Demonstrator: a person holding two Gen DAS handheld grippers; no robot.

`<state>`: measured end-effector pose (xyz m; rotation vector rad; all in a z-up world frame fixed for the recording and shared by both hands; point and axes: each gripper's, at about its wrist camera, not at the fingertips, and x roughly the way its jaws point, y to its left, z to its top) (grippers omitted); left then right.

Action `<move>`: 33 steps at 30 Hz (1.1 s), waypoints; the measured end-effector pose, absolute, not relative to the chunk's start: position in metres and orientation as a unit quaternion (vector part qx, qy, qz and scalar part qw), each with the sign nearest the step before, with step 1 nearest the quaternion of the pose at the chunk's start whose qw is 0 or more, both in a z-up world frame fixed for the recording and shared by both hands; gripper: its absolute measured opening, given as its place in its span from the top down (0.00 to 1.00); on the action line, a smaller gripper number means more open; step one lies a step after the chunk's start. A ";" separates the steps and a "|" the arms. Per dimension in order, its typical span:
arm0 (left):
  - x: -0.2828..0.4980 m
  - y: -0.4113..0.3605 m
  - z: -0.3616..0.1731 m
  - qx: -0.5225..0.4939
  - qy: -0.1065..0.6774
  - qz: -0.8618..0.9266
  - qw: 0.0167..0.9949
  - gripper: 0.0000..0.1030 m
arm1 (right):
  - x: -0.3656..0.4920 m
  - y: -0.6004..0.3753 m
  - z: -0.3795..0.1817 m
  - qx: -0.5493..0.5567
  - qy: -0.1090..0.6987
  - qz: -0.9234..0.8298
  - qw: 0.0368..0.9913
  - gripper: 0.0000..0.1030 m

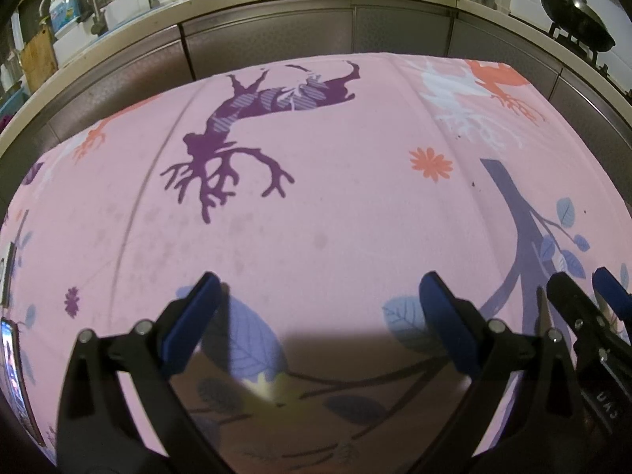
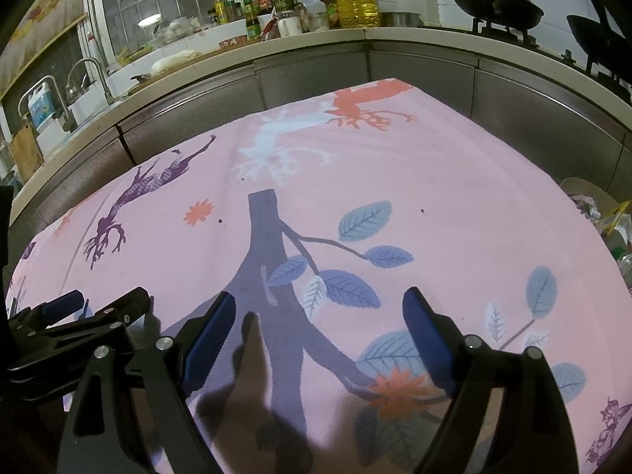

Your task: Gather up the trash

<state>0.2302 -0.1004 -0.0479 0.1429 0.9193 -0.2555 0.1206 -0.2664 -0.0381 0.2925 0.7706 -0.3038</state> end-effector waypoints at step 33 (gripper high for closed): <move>0.225 -0.077 -0.052 0.043 0.428 -0.109 0.896 0.06 | 0.142 -0.295 -0.046 0.074 0.417 -0.159 0.892 0.06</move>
